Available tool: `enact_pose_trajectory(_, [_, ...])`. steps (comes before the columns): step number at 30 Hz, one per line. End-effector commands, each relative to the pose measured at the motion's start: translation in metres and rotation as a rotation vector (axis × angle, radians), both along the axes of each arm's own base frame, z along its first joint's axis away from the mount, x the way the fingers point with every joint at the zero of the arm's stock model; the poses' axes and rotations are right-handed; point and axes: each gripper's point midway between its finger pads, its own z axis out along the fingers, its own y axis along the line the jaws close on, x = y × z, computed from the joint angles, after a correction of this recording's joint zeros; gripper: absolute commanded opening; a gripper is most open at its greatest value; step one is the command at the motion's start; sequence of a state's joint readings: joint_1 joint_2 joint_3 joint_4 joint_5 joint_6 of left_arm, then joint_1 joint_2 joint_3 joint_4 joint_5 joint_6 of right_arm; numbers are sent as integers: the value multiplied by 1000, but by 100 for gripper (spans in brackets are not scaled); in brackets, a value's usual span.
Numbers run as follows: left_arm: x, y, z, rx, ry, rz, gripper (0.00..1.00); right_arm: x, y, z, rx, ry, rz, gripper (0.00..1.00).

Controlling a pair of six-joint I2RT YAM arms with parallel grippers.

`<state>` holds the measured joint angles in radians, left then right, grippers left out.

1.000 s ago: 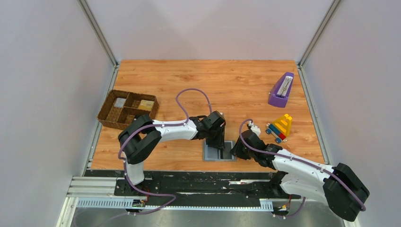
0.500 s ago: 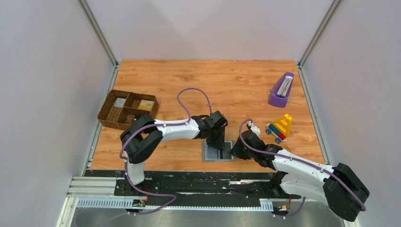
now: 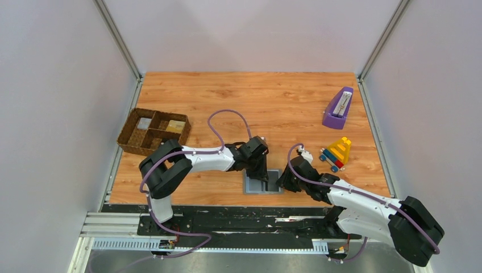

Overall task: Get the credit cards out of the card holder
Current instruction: Remove the credit card from the card holder.

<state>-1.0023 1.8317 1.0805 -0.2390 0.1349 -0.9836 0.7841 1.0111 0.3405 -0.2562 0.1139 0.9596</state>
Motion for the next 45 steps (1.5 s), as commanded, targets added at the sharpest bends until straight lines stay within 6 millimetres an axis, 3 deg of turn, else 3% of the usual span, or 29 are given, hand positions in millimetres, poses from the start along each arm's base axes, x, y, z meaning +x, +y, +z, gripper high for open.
enact_pose_trajectory(1, [-1,-16,27,-131,-24,2,24,-5,-6,-9,-25,16,8,20])
enact_pose_trajectory(9, [-5,-14,36,-197,-9,28,21,-6,-7,-11,-28,23,7,20])
enact_pose_trajectory(12, [-7,-19,43,-260,1,22,15,-6,-6,-10,-26,21,8,20])
enact_pose_trajectory(21, [-6,-24,46,-331,-19,3,17,-6,-4,-11,-23,27,13,20])
enact_pose_trajectory(29, [3,6,39,-189,-103,38,26,3,18,34,74,-37,72,20])
enact_pose_trajectory(33, [8,18,38,-139,-131,47,28,8,22,42,76,-54,75,22])
enact_pose_trajectory(38, [10,19,35,-139,-132,46,29,21,23,43,23,-78,74,22])
enact_pose_trajectory(45, [9,17,29,-147,-114,30,29,28,14,28,-63,-59,49,22])
